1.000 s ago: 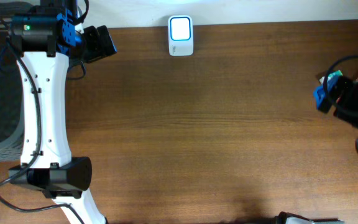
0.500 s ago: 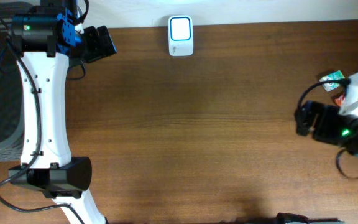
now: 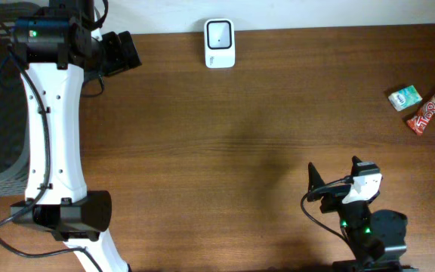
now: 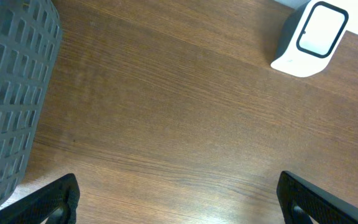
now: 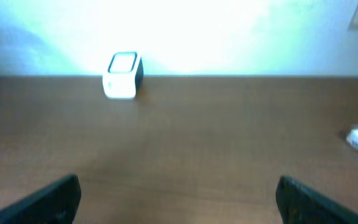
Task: Scan the item barcode
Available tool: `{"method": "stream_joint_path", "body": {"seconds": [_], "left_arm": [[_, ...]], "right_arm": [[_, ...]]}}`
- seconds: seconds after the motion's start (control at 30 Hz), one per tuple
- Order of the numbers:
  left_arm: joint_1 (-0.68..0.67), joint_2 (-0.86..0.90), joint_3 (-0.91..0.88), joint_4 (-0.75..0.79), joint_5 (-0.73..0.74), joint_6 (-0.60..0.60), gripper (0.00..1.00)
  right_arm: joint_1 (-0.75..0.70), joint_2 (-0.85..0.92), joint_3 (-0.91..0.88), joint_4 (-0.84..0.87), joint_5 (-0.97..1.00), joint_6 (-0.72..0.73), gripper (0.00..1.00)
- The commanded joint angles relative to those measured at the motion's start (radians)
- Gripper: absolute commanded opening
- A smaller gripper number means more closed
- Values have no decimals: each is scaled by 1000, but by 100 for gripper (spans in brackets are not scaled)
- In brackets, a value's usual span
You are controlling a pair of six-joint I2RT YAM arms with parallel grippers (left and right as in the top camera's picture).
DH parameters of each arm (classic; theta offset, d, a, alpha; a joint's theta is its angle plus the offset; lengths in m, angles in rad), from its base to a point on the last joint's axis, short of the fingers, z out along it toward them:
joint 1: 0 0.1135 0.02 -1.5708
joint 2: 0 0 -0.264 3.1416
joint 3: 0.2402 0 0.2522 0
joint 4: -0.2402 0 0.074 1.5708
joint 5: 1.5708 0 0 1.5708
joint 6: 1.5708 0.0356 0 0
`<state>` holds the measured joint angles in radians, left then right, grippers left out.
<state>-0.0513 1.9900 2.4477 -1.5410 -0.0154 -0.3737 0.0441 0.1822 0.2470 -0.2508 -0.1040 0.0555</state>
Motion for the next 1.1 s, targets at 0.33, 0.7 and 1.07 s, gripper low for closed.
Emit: {"method": "stream_joint_path", "body": {"seconds": [0.33,0.7,1.07], "left_arm": [[-6,5,6,2,-6,12,99],[-6,5,6,2,-6,12,99],[-101,-72,-101,43,-7,148,99]], "right_arm": [[-3,-179,-241,171,101,0,99],[-22,-179,-241,172,98,4,99],[-22,-179,-241,172,98,4,99]]}}
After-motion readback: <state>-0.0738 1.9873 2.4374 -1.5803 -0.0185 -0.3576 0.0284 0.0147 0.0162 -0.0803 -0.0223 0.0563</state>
